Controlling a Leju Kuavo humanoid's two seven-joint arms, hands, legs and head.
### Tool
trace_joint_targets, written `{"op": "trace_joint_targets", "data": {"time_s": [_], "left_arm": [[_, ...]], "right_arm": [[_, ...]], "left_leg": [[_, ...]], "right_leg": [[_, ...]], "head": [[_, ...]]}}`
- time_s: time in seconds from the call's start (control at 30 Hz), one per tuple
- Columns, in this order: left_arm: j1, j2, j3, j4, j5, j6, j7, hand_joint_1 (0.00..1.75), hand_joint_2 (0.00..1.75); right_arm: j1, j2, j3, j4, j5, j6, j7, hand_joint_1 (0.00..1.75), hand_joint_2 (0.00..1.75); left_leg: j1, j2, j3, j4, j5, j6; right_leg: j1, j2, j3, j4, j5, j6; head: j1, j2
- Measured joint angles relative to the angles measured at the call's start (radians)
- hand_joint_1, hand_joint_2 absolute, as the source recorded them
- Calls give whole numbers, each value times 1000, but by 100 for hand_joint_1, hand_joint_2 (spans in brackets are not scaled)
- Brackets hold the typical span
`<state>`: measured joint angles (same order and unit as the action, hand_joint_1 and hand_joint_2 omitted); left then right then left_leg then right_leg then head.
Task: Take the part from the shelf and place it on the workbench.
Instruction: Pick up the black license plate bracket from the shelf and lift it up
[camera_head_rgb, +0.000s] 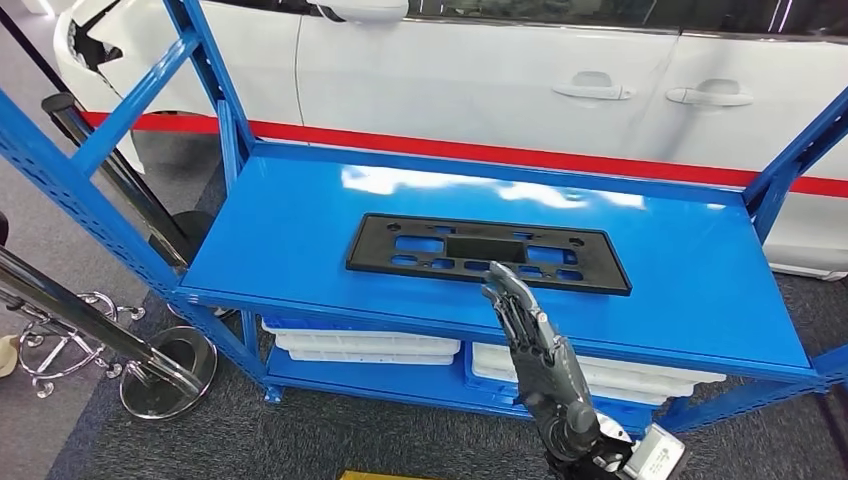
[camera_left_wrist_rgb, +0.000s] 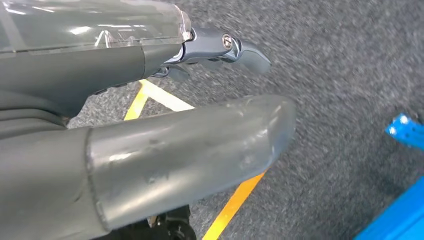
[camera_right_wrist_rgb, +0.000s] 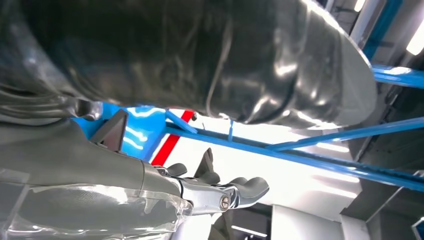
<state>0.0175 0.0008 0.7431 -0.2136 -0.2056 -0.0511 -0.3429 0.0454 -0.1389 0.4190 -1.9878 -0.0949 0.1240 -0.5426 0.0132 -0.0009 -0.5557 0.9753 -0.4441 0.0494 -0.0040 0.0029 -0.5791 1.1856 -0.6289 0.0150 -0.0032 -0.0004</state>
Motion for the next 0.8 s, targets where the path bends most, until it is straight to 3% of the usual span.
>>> {"op": "trace_joint_targets", "data": {"time_s": [0.03, 0.07, 0.1, 0.17, 0.2, 0.23, 0.3, 0.4, 0.47, 0.53, 0.57, 0.6, 0.63, 0.7, 0.73, 0.8], "left_arm": [[0, 0, 0, 0, -2, 0, 0, 0, 0], [0, 0, 0, 0, -3, 0, 0, 0, 0], [0, -1, 0, 0, -4, 0, 0, 0, 0], [0, -1, 1, 0, -6, 0, 0, 0, 0], [0, -1, 1, 0, -8, 0, 0, 0, 0], [-1, -1, 3, 0, -10, 0, 0, 0, 0], [-4, 0, 6, 0, -16, -1, 0, 0, 0], [-8, -1, 10, 0, -24, -3, -1, 0, 0], [-10, -1, 11, 0, -27, -5, -1, 0, 0], [-9, -1, 13, 0, -32, -7, -1, 0, 0], [-8, -1, 14, 0, -36, -9, -1, 0, 0], [-7, -1, 14, 0, -40, -10, -1, 0, 0], [-7, -1, 14, 0, -46, -11, -1, 0, 0], [-9, -1, 14, 0, -57, -12, 1, 0, 0], [-11, 0, 14, 0, -63, -12, 2, 0, 0], [-14, 0, 14, 0, -73, -10, 7, 0, 0]], "right_arm": [[2, 0, 0, 1, 2, 0, 1, 0, 0], [3, 0, 0, 2, 4, 0, 2, 0, 0], [3, 0, 0, 2, 6, 0, 3, 0, 0], [3, 0, 0, 3, 9, 1, 5, 0, 0], [3, 0, 0, 4, 11, 2, 6, 0, 0], [2, 0, 0, 6, 12, 4, 7, 0, 0], [-1, -1, 1, 9, 17, 7, 14, 0, 0], [-11, -1, 5, 12, 25, 16, 27, 0, 0], [-18, -1, 9, 15, 29, 20, 35, 0, 0], [-29, -1, 18, 22, 33, 22, 49, 0, 0], [-36, -1, 27, 29, 36, 23, 58, 0, 0], [-46, -1, 37, 39, 39, 25, 68, 0, 44], [-62, -1, 49, 51, 43, 27, 80, 0, 87], [-100, -1, 74, 82, 49, 31, 102, 0, 175], [-120, -1, 86, 98, 54, 30, 114, 0, 175], [-158, 0, 108, 130, 72, 19, 139, 0, 175]], "left_leg": [[0, 0, 5, 1, -7, 0], [1, -1, 13, 1, -14, -1], [2, -1, 23, 2, -22, -4], [6, -4, 48, 3, -43, -13], [6, -5, 58, 4, -53, -20], [5, -6, 65, 5, -61, -27], [4, -7, 70, 0, -68, -41], [8, -3, 73, 14, -88, -57], [10, -3, 26, 113, -136, -63], [9, -3, -64, 264, -187, -65], [9, -3, -100, 312, -191, -65], [9, -3, -120, 325, -173, -63], [9, -3, -117, 292, -133, -60], [6, -2, -71, 156, -37, -48], [2, -2, -48, 96, -7, -42], [-4, -3, -30, 46, 2, -33]], "right_leg": [[-5, 0, -44, 63, -16, 5], [-10, 0, -75, 97, -10, 10], [-14, -1, -88, 92, 19, 15], [-22, -2, -61, -22, 124, 21], [-22, -3, -39, -85, 163, 20], [-21, -3, -19, -134, 181, 16], [-13, -2, -5, -165, 174, 3], [-16, 0, 7, -178, 165, -20], [-16, -4, 18, -183, 158, -35], [-12, -6, 25, -182, 150, -43], [-9, -5, 30, -182, 145, -45], [-7, -3, 36, -182, 140, -46], [-5, -1, 45, -181, 134, -46], [-2, 1, 65, -182, 121, -42], [0, 3, 71, -181, 115, -38], [1, 3, 72, -182, 110, -29]], "head": [[0, 0], [0, 0], [0, 0], [0, 0], [0, 0], [0, 0], [-1, 0], [-1, 0], [-1, 0], [-1, 0], [-1, 0], [-1, 0], [-1, 0], [-1, 0], [-1, 0], [-1, 0]]}}
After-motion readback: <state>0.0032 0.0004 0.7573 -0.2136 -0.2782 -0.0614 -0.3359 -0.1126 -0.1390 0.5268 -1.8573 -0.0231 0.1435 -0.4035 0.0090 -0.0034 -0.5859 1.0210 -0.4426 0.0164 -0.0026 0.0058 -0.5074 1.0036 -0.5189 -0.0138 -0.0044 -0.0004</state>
